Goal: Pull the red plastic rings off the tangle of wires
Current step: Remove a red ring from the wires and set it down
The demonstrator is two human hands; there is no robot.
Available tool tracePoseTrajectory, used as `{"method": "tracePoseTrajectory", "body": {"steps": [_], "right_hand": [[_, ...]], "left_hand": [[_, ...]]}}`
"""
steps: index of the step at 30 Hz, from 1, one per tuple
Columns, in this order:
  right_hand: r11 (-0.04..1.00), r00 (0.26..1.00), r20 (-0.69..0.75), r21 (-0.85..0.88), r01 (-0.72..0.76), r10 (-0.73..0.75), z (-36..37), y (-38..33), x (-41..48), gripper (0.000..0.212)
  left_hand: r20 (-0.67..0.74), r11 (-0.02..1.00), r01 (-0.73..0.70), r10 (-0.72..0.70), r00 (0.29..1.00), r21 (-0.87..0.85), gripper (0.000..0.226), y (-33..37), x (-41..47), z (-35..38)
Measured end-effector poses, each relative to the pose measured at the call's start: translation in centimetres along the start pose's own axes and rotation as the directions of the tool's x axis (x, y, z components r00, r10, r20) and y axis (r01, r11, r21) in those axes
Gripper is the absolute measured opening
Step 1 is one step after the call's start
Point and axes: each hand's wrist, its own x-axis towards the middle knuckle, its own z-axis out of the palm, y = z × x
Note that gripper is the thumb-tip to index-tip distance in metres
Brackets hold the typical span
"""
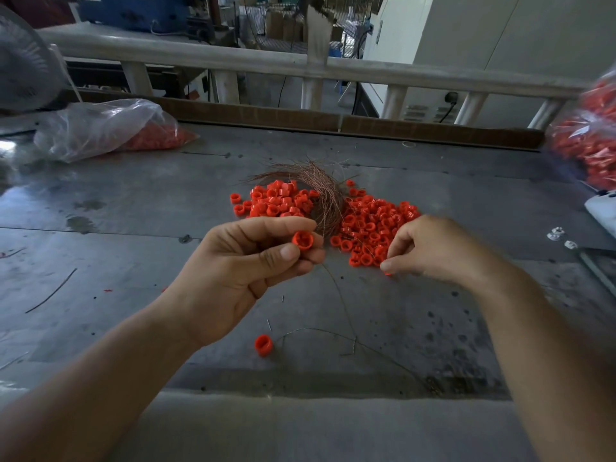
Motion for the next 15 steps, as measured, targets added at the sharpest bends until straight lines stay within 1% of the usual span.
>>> {"method": "tracePoseTrajectory", "body": {"steps": [2, 4, 5, 6, 7, 8, 9, 10, 11, 12, 13, 15], "right_hand": [[0.998, 1.0, 0.007, -0.061, -0.015, 0.015, 0.4, -0.2, 0.1, 0.024], [0.999, 1.0, 0.023, -0.034, -0.01, 0.011, 0.3, -0.2, 0.1, 0.023], [0.999, 1.0, 0.025, 0.048, -0.004, 0.003, 0.1, -0.2, 0.1, 0.022], [0.982, 1.0, 0.024, 0.188, 0.009, -0.014, -0.2, -0.3, 0.1, 0.021], [0.931, 0.999, 0.024, 0.364, 0.028, -0.039, -0.5, -0.5, 0.0, 0.02], [0.838, 0.997, 0.026, 0.543, 0.043, -0.068, -0.8, -0.9, -0.2, 0.018], [0.716, 0.995, 0.033, 0.697, 0.044, -0.093, -1.1, -1.3, -0.4, 0.015], [0.587, 0.992, 0.045, 0.809, 0.035, -0.121, -1.2, -1.7, -0.6, 0.011], [0.471, 0.987, 0.06, 0.882, 0.018, -0.149, -1.2, -2.2, -0.9, 0.009], [0.382, 0.982, 0.074, 0.924, -0.003, -0.172, -1.1, -2.8, -1.1, 0.011], [0.32, 0.978, 0.089, 0.947, -0.024, -0.191, -0.9, -3.2, -1.2, 0.013], [0.254, 0.97, 0.112, 0.966, -0.055, -0.215, -0.4, -3.9, -1.4, 0.015]], "left_hand": [[-0.002, 1.0, 0.005, -0.005, 1.0, 0.004, 0.026, 0.0, 0.0, 0.0], [0.0, 1.0, 0.012, -0.012, 1.0, 0.009, 0.026, 0.0, 0.0, 0.0], [0.002, 1.0, 0.015, -0.015, 1.0, 0.014, 0.026, 0.0, 0.0, 0.0], [0.002, 1.0, 0.02, -0.02, 1.0, 0.019, 0.026, -0.1, 0.0, 0.0], [-0.002, 0.999, 0.026, -0.026, 1.0, 0.024, 0.026, -0.1, 0.0, 0.1], [-0.01, 0.999, 0.033, -0.033, 0.999, 0.029, 0.026, -0.1, 0.0, 0.1], [-0.018, 0.999, 0.04, -0.039, 0.999, 0.034, 0.026, -0.2, 0.0, 0.1], [-0.025, 0.998, 0.045, -0.044, 0.999, 0.04, 0.025, -0.2, 0.0, 0.2], [-0.032, 0.998, 0.05, -0.048, 0.998, 0.047, 0.024, -0.2, 0.0, 0.2], [-0.038, 0.997, 0.054, -0.052, 0.998, 0.053, 0.023, -0.2, 0.0, 0.3], [-0.043, 0.997, 0.057, -0.055, 0.998, 0.056, 0.023, -0.2, 0.0, 0.3], [-0.049, 0.996, 0.06, -0.057, 0.997, 0.059, 0.023, -0.1, 0.1, 0.3]]}}
